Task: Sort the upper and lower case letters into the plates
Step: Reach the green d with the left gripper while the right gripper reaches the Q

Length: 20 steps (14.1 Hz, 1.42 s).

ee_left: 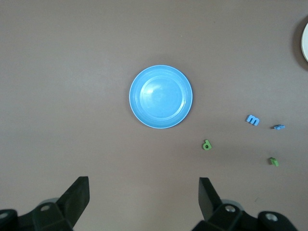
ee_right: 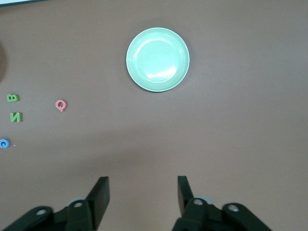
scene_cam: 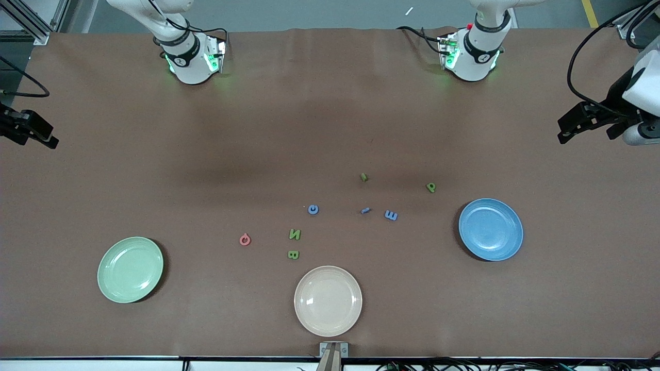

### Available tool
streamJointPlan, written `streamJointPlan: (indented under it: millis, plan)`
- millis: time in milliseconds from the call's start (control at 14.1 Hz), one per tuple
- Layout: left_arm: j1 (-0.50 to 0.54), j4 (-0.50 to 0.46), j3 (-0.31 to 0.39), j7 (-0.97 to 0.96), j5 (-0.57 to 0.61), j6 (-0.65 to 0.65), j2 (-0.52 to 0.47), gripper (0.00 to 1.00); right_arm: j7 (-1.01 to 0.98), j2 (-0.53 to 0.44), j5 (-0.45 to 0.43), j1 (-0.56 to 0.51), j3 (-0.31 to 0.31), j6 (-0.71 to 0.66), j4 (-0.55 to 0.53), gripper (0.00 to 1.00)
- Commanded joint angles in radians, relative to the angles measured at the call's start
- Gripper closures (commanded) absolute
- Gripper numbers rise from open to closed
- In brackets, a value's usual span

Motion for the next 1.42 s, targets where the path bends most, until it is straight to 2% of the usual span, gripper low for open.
streamJointPlan:
  millis: [0,71,427,640,783,925,996,1139,1352]
  plan:
    - [0.007,0.016,-0.005,0.020,0.014,-0.034,-0.003,0.00,-0.010,-0.010,-0.001,-0.010,0.008,-0.007,-0.005,0.15]
    - [0.010,0.019,-0.005,0.018,0.015,-0.034,-0.002,0.00,-0.010,-0.010,-0.001,-0.009,0.009,-0.007,-0.005,0.00]
    - [0.009,0.010,-0.005,-0.035,-0.011,-0.003,0.084,0.00,0.005,0.006,0.001,-0.002,0.009,-0.056,-0.008,0.00]
    - [0.001,-0.048,-0.008,-0.077,-0.012,0.127,0.150,0.00,0.057,0.070,0.007,0.043,0.013,-0.026,-0.006,0.00]
    - [-0.017,-0.126,-0.020,-0.098,-0.012,0.252,0.173,0.00,0.143,0.128,0.006,0.114,0.013,0.034,-0.005,0.00]
    - [-0.043,-0.196,-0.021,-0.219,-0.012,0.349,0.207,0.00,0.233,0.196,0.006,0.175,0.013,0.114,-0.003,0.00]
    - [-0.063,-0.205,-0.025,-0.308,-0.011,0.394,0.266,0.00,0.275,0.243,0.006,0.210,0.013,0.173,-0.003,0.00]
    - [-0.108,-0.226,-0.025,-0.400,-0.009,0.457,0.322,0.02,0.368,0.328,-0.011,0.260,0.011,0.278,-0.002,0.00]
    - [-0.131,-0.370,-0.029,-0.477,-0.003,0.642,0.348,0.05,0.470,0.470,-0.008,0.306,0.013,0.447,-0.002,0.00]
